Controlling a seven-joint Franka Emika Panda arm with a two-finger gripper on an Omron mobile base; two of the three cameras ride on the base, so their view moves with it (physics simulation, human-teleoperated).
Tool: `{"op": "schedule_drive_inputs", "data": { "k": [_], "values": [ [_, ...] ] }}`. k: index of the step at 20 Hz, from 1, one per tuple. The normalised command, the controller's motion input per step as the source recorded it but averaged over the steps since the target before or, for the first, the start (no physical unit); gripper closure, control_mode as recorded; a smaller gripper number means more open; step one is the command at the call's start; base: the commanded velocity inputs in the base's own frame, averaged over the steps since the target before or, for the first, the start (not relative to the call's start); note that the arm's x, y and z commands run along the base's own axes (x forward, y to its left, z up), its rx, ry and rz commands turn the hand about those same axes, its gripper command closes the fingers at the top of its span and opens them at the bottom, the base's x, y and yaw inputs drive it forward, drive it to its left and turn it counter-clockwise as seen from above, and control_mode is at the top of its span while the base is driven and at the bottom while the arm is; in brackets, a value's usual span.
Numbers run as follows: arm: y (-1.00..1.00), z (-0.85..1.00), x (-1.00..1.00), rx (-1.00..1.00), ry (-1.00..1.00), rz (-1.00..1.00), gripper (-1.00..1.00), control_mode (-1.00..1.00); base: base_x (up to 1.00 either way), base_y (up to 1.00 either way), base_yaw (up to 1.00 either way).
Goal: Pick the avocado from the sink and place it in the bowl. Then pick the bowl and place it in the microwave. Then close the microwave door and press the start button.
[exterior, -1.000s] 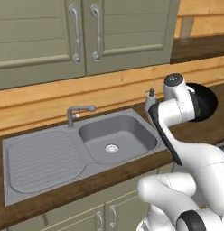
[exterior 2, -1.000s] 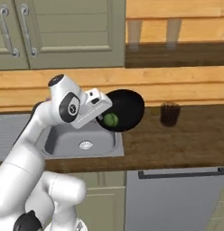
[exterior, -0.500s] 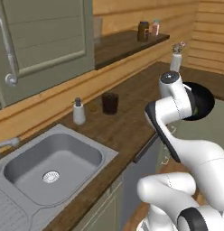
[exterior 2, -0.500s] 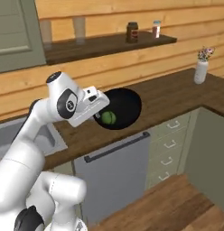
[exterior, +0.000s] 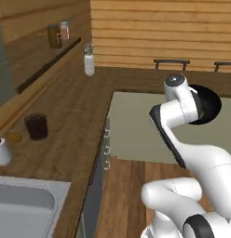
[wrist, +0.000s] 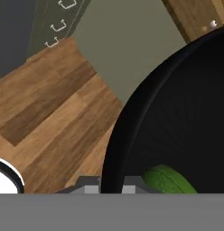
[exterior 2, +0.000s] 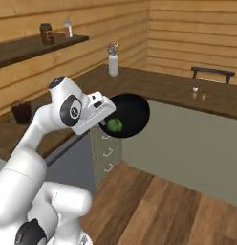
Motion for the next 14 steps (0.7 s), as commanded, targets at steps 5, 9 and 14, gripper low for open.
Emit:
{"op": "schedule_drive_inputs", "data": {
  "k": [5,9,14],
  "values": [
    [0.00,0.00,0.00,0.00,0.00,0.00,1.00,1.00,0.11,-0.44,-0.81],
    [0.00,0.00,0.00,0.00,0.00,0.00,1.00,1.00,0.24,-0.36,-0.80],
    [0.00,0.00,0.00,0.00,0.00,0.00,1.00,1.00,0.32,-0.26,-0.78]
  ]
}}
